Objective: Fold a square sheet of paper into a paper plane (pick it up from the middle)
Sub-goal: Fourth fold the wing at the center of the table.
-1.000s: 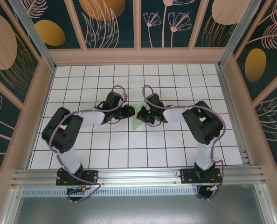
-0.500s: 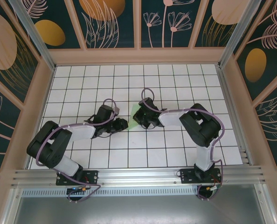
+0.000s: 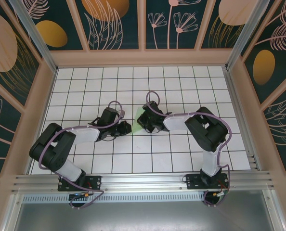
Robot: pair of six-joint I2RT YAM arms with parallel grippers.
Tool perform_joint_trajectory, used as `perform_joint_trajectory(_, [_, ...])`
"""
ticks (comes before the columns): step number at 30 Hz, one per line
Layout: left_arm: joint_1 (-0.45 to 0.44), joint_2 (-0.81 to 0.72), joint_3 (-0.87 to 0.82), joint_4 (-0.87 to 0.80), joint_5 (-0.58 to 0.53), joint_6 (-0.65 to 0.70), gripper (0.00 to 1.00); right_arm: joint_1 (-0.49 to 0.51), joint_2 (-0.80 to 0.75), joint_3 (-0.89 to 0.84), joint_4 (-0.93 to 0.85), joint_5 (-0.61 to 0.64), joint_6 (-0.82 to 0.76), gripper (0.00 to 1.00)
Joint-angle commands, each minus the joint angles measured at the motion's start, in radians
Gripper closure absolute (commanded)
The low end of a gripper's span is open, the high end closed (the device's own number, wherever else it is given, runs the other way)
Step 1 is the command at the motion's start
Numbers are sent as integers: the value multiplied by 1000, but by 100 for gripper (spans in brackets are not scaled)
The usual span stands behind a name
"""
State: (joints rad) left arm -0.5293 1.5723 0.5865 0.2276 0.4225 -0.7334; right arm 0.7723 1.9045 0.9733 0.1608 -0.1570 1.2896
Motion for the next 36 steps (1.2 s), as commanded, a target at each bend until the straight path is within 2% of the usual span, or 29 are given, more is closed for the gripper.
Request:
perform_joint_trajectory(1, [-5, 14, 9, -10, 17, 36, 89, 12, 49, -17, -70, 1, 0, 100])
perform_joint_trajectory(8, [-6, 38, -14, -33, 63, 70, 92, 10, 56, -23, -72, -7, 4, 100])
perform_joint_trajectory(24, [-12, 104, -14, -92, 46, 92, 96, 5, 58, -24, -82, -10, 5, 100])
perform_joint_trajectory(31, [-13, 19, -3, -125, 69, 87, 90, 1, 61, -24, -85, -12, 2, 100])
perform_joint_trajectory(36, [-15, -6, -17, -118, 105, 78, 93, -1, 65, -24, -84, -15, 2, 100])
